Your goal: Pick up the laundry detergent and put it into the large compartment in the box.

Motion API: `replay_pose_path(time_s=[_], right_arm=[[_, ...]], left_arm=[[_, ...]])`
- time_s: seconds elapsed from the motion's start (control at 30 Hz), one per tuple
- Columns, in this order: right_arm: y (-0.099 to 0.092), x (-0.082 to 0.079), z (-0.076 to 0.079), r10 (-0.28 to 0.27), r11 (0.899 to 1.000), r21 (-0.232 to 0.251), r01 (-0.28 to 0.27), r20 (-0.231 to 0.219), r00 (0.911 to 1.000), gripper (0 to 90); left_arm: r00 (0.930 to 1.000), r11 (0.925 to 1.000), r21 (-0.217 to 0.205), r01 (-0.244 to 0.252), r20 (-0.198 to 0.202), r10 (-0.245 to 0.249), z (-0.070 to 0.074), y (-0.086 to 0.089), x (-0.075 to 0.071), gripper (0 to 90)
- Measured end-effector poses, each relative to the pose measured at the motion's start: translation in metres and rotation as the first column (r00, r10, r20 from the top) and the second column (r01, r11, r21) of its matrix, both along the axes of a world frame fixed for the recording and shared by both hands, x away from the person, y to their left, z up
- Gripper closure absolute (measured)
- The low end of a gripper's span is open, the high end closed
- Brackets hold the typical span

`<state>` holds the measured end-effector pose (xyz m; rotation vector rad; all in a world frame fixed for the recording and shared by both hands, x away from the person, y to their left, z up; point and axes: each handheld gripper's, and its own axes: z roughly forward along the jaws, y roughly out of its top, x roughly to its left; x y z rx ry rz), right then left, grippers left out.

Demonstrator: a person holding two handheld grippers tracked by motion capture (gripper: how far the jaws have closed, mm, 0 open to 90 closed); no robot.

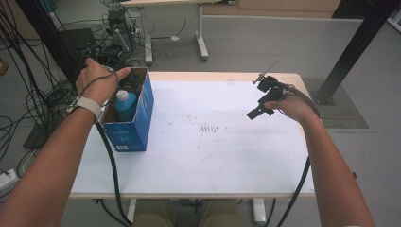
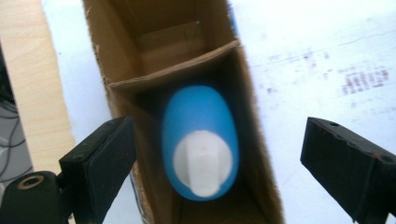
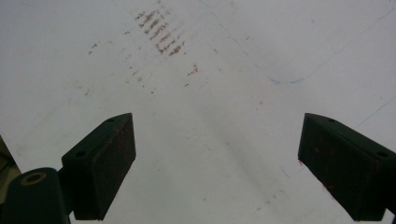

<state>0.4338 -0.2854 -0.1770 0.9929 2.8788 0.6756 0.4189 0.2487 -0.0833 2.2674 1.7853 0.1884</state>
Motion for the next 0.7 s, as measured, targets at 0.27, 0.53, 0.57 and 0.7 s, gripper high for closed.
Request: replay_pose_path(time_s=[0.27,0.53,0.57,0.7], right_arm=[[-0.003,-0.004,0.003,-0.006,1.000,0.005,0.006,0.001,1.0000,11.2],[-0.003,-0.007,0.006,-0.006,1.000,0.005,0.005,0.011,0.9999,11.2],[-0.004,-0.008,0.007,-0.007,1.000,0.005,0.007,0.011,0.9999,11.2],[-0.005,-0.010,0.006,-0.008,1.000,0.007,0.008,0.011,0.9999,11.3]], left_arm=[[0.9937,0.9964,-0.021,0.082,0.078,-0.080,0.024,-0.001,-0.017,6.4],[0.9819,0.9827,-0.025,0.184,0.052,-0.182,0.048,-0.008,-0.019,4.3],[0.9785,0.9792,-0.024,0.201,0.052,-0.200,0.050,-0.009,-0.019,4.2],[0.9622,0.9627,-0.014,0.270,0.041,-0.269,0.058,-0.015,-0.019,4.3]])
